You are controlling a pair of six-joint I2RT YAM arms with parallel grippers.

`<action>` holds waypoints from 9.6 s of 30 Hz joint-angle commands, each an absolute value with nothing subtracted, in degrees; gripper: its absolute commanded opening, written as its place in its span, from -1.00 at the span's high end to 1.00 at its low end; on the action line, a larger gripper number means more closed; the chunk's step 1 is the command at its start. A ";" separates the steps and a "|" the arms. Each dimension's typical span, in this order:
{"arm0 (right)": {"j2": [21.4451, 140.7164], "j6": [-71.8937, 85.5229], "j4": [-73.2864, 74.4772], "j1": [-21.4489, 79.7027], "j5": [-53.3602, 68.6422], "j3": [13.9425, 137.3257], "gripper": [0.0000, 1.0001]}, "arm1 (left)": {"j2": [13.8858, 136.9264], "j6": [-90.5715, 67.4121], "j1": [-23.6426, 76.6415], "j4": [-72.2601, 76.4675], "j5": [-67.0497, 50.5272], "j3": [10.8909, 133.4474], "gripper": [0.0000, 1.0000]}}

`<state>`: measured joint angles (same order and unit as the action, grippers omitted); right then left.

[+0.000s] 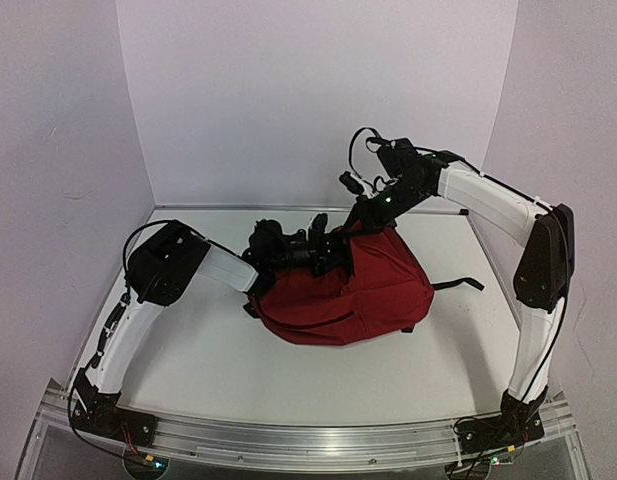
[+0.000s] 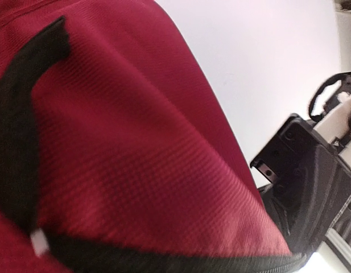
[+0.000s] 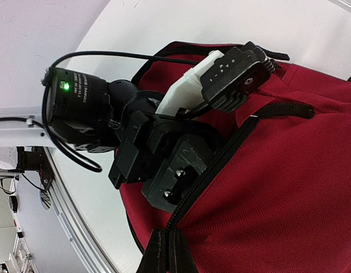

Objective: Pack the student bag
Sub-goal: Place the personal item in the student bag, then adjust the student bag at the center of the board.

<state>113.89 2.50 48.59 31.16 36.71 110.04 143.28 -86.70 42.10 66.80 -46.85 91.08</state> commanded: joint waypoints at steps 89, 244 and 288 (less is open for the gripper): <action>114.60 6.96 40.78 30.23 15.25 96.08 1.00 | 116.86 -47.27 44.09 -18.36 -20.17 96.35 1.00; 117.70 27.68 26.35 34.39 34.67 92.53 1.00 | 126.26 -43.55 42.55 -55.24 -5.62 109.62 0.99; 113.21 -7.08 51.97 36.97 38.83 108.48 -0.27 | 108.75 -32.84 30.59 -38.50 -22.36 98.50 -0.24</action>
